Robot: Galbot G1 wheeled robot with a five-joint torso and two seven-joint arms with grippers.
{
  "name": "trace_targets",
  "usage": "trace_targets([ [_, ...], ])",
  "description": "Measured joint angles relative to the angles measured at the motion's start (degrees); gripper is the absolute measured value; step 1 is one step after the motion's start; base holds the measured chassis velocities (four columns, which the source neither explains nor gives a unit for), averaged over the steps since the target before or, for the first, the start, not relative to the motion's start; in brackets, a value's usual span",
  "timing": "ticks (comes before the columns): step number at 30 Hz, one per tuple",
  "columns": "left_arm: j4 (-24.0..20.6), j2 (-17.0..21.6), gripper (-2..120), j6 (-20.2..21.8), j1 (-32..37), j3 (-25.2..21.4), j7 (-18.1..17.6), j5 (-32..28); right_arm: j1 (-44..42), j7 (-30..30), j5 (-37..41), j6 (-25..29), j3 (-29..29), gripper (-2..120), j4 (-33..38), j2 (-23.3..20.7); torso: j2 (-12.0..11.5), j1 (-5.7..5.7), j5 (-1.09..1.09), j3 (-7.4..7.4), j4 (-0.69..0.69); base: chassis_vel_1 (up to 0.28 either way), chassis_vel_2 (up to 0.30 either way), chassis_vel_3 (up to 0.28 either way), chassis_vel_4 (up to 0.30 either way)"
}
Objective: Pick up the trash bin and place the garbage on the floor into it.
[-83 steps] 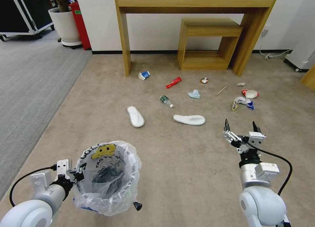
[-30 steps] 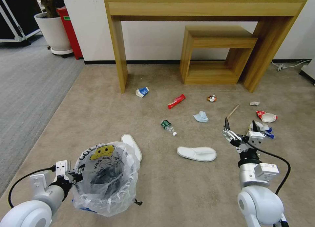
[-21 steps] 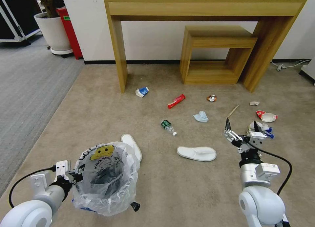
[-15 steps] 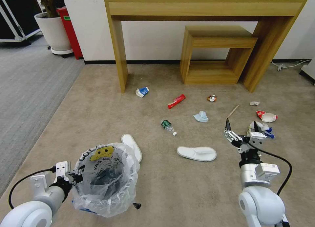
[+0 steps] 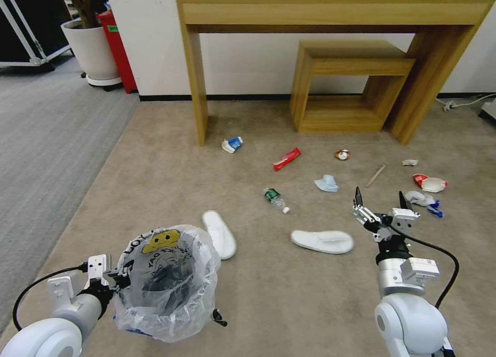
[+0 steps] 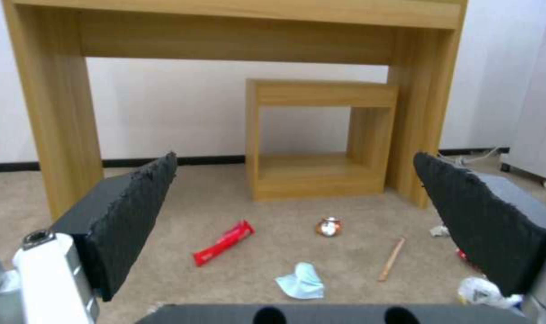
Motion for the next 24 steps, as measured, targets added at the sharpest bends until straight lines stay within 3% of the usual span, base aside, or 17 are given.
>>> trace_targets([
  [12,-0.24,-0.12,1,-0.11,0.26,-0.06,0.05,0.23,-0.17,-0.44,-0.07,0.67,-0.05,100,0.12,-0.01,0.00,0.00,0.01,0.00,0.00,0.184,0.175,-0.188,-0.173],
  [24,0.25,-0.16,1,-0.13,-0.22,0.05,0.15,0.13,0.18,-0.59,0.26,1.80,-0.34,100,-0.59,0.01,0.01,0.00,0.04,0.00,-0.01,0.014,0.008,-0.006,-0.011],
])
